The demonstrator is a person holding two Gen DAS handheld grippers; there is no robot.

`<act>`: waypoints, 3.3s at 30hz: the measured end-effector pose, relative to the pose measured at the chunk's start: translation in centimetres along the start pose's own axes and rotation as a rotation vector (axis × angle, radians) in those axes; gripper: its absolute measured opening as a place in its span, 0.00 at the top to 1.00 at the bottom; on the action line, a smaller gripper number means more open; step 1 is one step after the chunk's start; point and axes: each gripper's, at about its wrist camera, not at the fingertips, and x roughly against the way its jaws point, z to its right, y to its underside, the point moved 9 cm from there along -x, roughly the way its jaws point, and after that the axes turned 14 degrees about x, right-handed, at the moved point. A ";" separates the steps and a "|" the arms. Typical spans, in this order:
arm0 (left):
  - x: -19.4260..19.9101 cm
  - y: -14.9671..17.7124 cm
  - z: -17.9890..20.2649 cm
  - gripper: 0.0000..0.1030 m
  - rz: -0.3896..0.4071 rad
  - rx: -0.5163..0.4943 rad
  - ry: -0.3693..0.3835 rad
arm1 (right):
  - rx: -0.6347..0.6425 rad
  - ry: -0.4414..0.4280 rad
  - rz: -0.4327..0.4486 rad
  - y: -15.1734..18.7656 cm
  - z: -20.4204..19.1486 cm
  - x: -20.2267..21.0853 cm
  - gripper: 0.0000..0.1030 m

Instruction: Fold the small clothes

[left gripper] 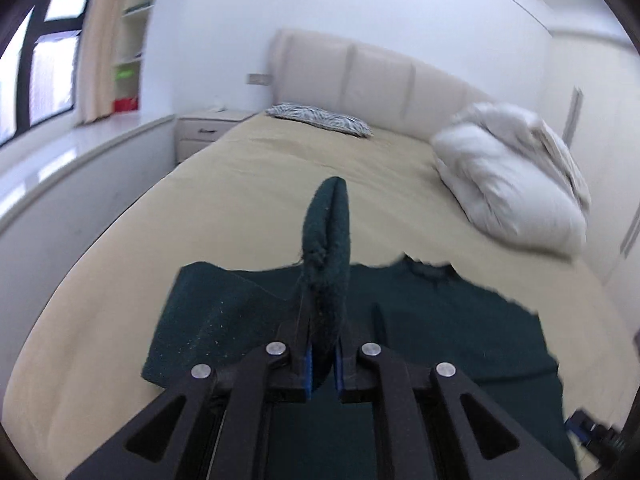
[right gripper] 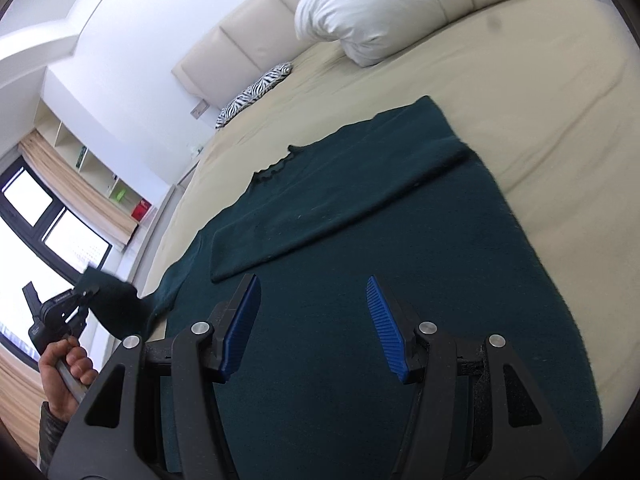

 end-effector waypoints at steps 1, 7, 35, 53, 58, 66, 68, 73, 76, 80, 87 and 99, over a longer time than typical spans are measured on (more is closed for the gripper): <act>-0.8 2.2 2.0 0.89 -0.022 -0.064 -0.001 | -0.011 0.003 0.001 0.1 0.6 0.2 0.48; -4.0 12.7 4.1 0.50 -0.207 -0.179 -0.039 | -0.053 -0.010 -0.058 0.9 2.7 -0.5 0.48; 1.9 11.5 -8.4 0.22 -0.141 0.273 0.038 | 0.390 -0.073 -0.343 -0.5 -12.5 -16.4 0.93; -2.6 1.5 -11.6 0.21 -0.061 0.243 -0.106 | 0.382 0.032 -0.276 -9.0 0.3 -17.5 0.93; -6.6 -0.7 -11.3 0.21 -0.092 0.168 -0.152 | 0.365 0.012 -0.250 -8.4 1.1 -18.2 0.93; -12.9 2.3 -10.9 0.72 -0.238 0.045 -0.211 | 0.411 0.007 -0.249 -8.8 -0.1 -18.9 0.93; -12.7 2.5 -11.0 0.76 -0.224 0.023 -0.216 | 0.420 0.029 -0.276 -8.4 0.4 -19.5 0.93; -12.3 2.7 -11.4 0.87 -0.214 -0.020 -0.218 | 0.263 -0.020 -0.267 -7.8 2.6 -20.6 0.93; -12.3 2.8 -11.5 0.88 -0.208 -0.030 -0.226 | 0.235 -0.011 -0.228 -8.3 2.3 -19.7 0.93; -12.4 2.7 -11.6 0.88 -0.196 -0.026 -0.225 | 0.235 0.009 -0.249 -8.0 2.8 -20.8 0.94; -12.2 2.3 -12.2 0.86 -0.180 0.024 -0.189 | 0.241 0.033 -0.225 -8.9 2.6 -21.2 0.94; -7.8 1.4 -11.9 0.78 -0.141 0.128 -0.121 | 0.185 0.003 -0.175 -10.0 2.2 -18.9 0.89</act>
